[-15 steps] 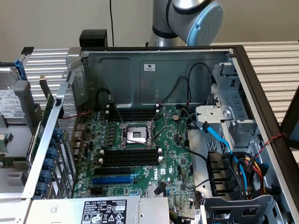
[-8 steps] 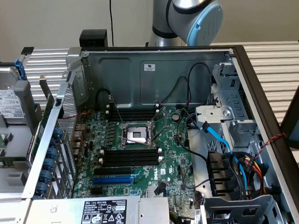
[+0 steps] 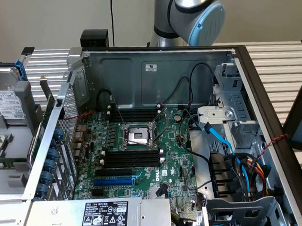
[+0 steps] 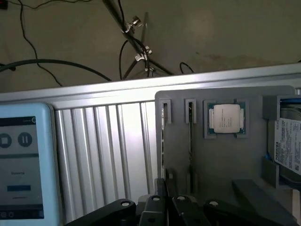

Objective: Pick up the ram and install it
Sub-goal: 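Pick up the ram and move it above insertion slot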

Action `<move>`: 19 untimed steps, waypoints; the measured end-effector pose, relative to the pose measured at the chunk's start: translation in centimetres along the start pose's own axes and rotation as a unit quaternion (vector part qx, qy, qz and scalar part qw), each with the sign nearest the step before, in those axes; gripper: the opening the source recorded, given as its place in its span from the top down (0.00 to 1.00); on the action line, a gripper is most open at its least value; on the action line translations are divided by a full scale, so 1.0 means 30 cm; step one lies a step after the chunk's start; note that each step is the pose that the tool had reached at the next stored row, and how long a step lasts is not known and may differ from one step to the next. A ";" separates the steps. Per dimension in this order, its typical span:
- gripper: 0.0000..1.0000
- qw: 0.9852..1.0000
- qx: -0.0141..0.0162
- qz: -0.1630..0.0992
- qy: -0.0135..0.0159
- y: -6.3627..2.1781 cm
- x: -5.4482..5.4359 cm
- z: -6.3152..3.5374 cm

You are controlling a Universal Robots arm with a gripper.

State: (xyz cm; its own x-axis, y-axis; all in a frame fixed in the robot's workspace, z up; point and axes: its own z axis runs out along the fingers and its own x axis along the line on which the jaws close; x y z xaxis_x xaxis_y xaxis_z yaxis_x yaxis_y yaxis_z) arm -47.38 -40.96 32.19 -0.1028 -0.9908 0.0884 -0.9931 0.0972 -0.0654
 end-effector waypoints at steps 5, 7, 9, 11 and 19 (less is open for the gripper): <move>0.88 1.000 0.001 0.000 0.005 -0.004 0.005 -0.058; 0.88 1.000 0.001 0.000 0.008 -0.005 0.007 -0.079; 0.88 1.000 0.001 -0.001 0.009 -0.006 0.008 -0.091; 0.88 1.000 0.001 -0.001 0.011 -0.007 0.009 -0.104; 0.88 1.000 0.005 -0.001 0.024 -0.011 0.014 -0.166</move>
State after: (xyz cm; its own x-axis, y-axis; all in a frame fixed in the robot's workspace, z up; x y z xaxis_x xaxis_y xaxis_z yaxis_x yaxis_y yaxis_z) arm -47.38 -40.92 37.20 -0.1034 -0.9852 0.1368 -0.9928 0.0938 -0.0746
